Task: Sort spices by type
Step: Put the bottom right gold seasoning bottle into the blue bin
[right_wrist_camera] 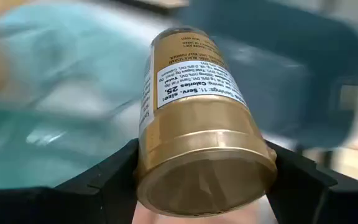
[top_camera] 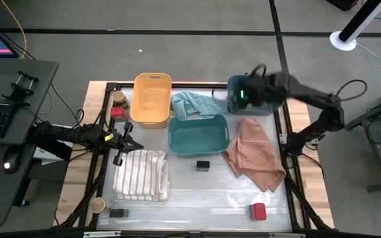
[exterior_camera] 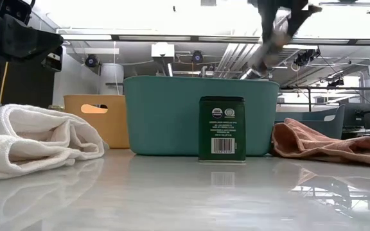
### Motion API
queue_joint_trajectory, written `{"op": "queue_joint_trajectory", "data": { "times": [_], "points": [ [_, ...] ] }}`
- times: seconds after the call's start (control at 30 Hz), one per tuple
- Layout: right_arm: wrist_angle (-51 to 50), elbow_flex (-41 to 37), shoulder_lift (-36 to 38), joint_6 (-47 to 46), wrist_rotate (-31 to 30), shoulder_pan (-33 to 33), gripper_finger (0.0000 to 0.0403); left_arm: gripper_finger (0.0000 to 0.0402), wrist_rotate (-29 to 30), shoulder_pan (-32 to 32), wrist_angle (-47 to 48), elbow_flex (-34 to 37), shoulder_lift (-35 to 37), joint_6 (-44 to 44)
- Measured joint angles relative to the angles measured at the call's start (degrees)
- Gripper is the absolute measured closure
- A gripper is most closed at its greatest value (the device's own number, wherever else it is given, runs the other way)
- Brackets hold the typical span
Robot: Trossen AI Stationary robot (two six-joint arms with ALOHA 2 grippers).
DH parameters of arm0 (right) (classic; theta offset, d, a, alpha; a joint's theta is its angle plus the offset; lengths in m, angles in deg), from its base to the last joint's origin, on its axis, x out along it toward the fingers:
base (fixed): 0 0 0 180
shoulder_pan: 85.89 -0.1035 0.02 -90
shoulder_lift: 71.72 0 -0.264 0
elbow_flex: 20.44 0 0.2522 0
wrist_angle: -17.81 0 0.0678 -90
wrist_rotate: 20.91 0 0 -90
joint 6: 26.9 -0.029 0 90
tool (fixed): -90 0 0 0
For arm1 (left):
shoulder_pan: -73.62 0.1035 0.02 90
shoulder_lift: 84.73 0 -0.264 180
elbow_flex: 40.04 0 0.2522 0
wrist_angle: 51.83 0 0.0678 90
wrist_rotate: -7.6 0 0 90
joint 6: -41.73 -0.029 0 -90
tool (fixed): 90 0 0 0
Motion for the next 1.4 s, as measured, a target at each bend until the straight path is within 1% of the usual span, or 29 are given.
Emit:
{"op": "queue_joint_trajectory", "data": {
  "times": [0.1,0.2,0.27,0.4,0.5,0.57,0.7,0.83,1.03,1.13,1.2,1.3,1.4],
  "points": [
    [0.07,-1.86,-0.03,5.95,3.53,12.86,0.013,0.0401,0.0,0.01,0.0,0.0,0.0,0.0],
    [0.06,-4.91,0.01,10.28,8.59,23.53,0.013,0.0401,0.0,0.02,0.0,0.0,0.0,0.0],
    [0.25,-7.63,-0.03,13.51,10.35,29.74,0.013,0.0401,0.0,0.01,0.0,0.02,0.0,0.0],
    [1.86,-14.5,-0.49,20.73,14.77,39.75,0.013,0.0401,0.0,0.01,-0.01,0.0,0.0,0.0],
    [5.6,-14.92,-2.42,23.37,15.31,40.71,0.013,0.0401,0.01,0.01,-0.12,0.0,-0.16,0.0],
    [7.25,-15.0,-4.65,26.11,16.92,41.62,0.013,0.0401,-0.04,0.0,-0.07,0.0,-0.28,-0.01],
    [7.81,-14.74,-9.57,28.2,14.92,42.86,0.013,0.0401,-0.02,0.02,0.0,0.0,-0.57,0.02],
    [10.27,-15.28,-14.39,28.39,15.0,43.37,0.013,0.0401,0.0,0.01,0.0,0.0,-0.57,0.0],
    [10.82,-15.24,-18.06,29.84,14.78,44.91,0.013,0.0401,0.0,0.01,0.01,0.0,-0.76,0.0],
    [10.92,-15.0,-18.0,29.35,14.91,45.72,0.013,0.0401,0.0,0.02,0.0,0.0,-0.76,0.0],
    [11.6,-14.6,-18.06,28.48,14.88,45.78,0.0118,0.0401,0.0,0.0,0.0,0.0,-0.76,0.0],
    [13.69,-13.65,-18.04,28.38,14.94,45.99,0.0082,0.0401,0.0,0.02,0.0,0.0,-0.76,0.0],
    [12.86,-13.21,-18.04,28.33,15.1,45.99,0.0054,0.0401,0.0,0.0,0.0,0.0,-0.76,0.0]
  ]
}}
